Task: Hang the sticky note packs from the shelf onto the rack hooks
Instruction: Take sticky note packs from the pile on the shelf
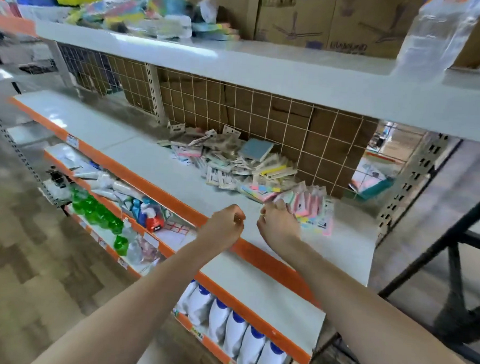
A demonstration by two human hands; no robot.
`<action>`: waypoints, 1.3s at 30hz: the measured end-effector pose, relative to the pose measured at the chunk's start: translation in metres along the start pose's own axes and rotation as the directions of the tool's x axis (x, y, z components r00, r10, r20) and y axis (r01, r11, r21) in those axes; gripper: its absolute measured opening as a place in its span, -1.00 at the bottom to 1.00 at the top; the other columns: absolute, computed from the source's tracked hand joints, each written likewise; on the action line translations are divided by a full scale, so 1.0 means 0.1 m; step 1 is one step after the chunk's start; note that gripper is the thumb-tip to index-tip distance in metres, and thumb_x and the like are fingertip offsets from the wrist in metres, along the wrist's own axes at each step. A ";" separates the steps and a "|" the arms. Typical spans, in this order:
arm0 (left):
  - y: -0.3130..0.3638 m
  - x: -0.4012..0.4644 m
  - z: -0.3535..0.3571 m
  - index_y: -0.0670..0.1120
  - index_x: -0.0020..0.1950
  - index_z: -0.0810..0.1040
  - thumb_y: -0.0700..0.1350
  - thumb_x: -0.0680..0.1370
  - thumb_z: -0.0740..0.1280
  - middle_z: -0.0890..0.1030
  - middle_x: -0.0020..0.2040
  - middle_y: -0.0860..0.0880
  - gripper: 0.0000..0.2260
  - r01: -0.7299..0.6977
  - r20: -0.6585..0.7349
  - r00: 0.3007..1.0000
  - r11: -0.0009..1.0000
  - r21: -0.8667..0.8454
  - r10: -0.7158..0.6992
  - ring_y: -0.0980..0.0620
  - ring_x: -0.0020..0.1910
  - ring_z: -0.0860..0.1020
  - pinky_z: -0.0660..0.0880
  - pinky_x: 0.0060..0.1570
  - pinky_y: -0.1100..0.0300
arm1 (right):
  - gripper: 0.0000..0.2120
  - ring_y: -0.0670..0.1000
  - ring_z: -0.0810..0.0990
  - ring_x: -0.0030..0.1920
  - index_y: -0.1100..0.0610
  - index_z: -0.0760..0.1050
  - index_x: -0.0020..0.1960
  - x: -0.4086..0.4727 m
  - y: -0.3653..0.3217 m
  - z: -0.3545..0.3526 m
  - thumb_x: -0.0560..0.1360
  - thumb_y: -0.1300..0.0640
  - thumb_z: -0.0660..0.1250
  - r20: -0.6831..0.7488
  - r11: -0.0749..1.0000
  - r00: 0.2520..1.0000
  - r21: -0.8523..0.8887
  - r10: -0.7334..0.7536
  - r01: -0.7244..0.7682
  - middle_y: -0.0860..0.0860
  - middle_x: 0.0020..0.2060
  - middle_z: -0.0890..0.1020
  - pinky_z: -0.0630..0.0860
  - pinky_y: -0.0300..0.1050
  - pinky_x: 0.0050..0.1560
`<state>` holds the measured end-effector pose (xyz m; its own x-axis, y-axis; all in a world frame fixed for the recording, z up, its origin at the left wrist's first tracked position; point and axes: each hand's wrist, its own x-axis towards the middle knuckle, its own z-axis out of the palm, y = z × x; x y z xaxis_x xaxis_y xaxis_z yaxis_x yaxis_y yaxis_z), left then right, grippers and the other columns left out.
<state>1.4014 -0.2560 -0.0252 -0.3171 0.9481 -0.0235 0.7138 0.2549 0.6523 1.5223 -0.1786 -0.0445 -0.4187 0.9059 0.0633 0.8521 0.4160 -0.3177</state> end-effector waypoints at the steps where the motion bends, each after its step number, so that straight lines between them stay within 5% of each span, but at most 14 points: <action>1: 0.00 0.10 0.02 -0.12 0.08 0.54 -0.25 0.53 0.21 0.61 0.04 -0.08 -0.82 -0.023 0.002 1.000 1.000 0.002 0.023 -0.08 0.01 0.56 0.49 0.01 0.07 | -0.64 0.15 0.30 0.33 0.18 0.39 0.31 0.08 0.04 0.03 0.52 0.17 0.19 -0.030 0.999 1.000 -0.041 -0.009 0.008 0.13 0.28 0.36 0.33 0.00 0.25; 7: 0.00 0.62 0.13 -0.11 0.26 0.46 -0.22 0.53 0.23 0.55 0.20 -0.13 -0.71 -0.165 0.076 0.985 0.975 0.147 0.155 -0.10 0.21 0.47 0.44 0.14 0.02 | -0.51 0.17 0.21 0.40 0.19 0.29 0.39 0.27 0.29 0.19 0.49 0.13 0.29 -0.060 0.985 0.998 -0.174 -0.020 0.010 0.13 0.38 0.29 0.15 -0.02 0.38; 12: 0.00 0.99 0.31 -0.13 0.38 0.34 -0.24 0.53 0.22 0.41 0.32 -0.14 -0.60 -0.342 0.123 0.940 0.885 0.317 0.319 -0.14 0.34 0.32 0.33 0.23 0.05 | -0.54 0.20 0.58 0.12 0.26 0.55 0.16 0.26 0.29 0.31 0.27 0.26 0.48 -0.243 0.972 0.969 -0.234 -0.042 -0.017 0.17 0.11 0.60 0.50 0.01 0.17; 20: -0.16 1.38 0.40 -0.10 0.44 0.26 -0.23 0.53 0.21 0.30 0.44 -0.05 -0.53 -0.537 0.159 0.838 0.738 0.408 0.522 -0.02 0.45 0.20 0.08 0.40 0.12 | -0.47 0.17 0.58 0.00 0.13 0.59 0.03 0.30 0.06 0.36 0.06 0.24 0.59 -0.214 0.928 0.973 -0.337 0.090 -0.160 0.07 0.04 0.60 0.55 -0.01 0.00; 28: -0.46 1.51 0.29 -0.02 0.35 0.43 -0.26 0.47 0.31 0.47 0.23 -0.01 -0.54 -0.630 0.158 0.735 0.576 0.521 0.660 -0.08 0.25 0.39 0.34 0.19 0.07 | -0.61 0.16 0.56 -0.11 0.09 0.60 -0.09 0.31 -0.07 0.46 0.10 0.25 0.54 -0.368 0.907 0.919 -0.324 0.139 -0.267 0.02 -0.12 0.59 0.57 -0.01 -0.11; 33: -0.56 1.58 0.11 -0.04 -0.07 0.68 -0.24 0.22 0.56 0.60 -0.13 0.02 -0.68 -0.714 0.097 0.620 0.509 0.480 0.779 -0.03 -0.12 0.59 0.55 -0.21 0.11 | -0.64 0.16 0.58 -0.06 0.11 0.59 -0.07 0.25 -0.13 0.42 0.16 0.34 0.49 -0.387 0.915 0.908 -0.285 0.163 -0.286 0.02 -0.12 0.59 0.56 0.02 -0.01; 36: -0.63 1.60 -0.02 -0.10 -0.08 0.68 -0.28 0.22 0.56 0.60 -0.18 -0.05 -0.70 -0.761 0.030 0.592 0.546 0.351 0.806 -0.11 -0.22 0.61 0.58 -0.24 0.05 | -0.65 0.11 0.52 0.13 0.04 0.59 0.05 0.22 -0.16 0.38 0.30 0.30 0.39 -0.367 0.910 0.893 -0.214 0.262 -0.355 -0.04 0.01 0.59 0.38 -0.02 0.21; 39: -0.67 1.61 -0.17 -0.16 -0.05 0.65 -0.28 0.34 0.50 0.58 -0.15 -0.11 -0.79 -0.731 -0.066 0.666 0.668 0.141 0.743 -0.15 -0.26 0.60 0.56 -0.31 0.04 | -0.69 0.04 0.46 0.21 -0.01 0.60 0.06 0.18 -0.19 0.30 0.38 0.26 0.33 -0.395 0.911 0.844 -0.038 0.363 -0.411 -0.10 0.07 0.60 0.21 -0.13 0.25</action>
<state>1.2915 -0.1239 -0.0598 0.2783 0.8083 0.5189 0.7966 -0.4961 0.3455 1.4895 -0.1726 -0.0660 0.0808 0.9466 0.3121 0.9602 0.0101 -0.2791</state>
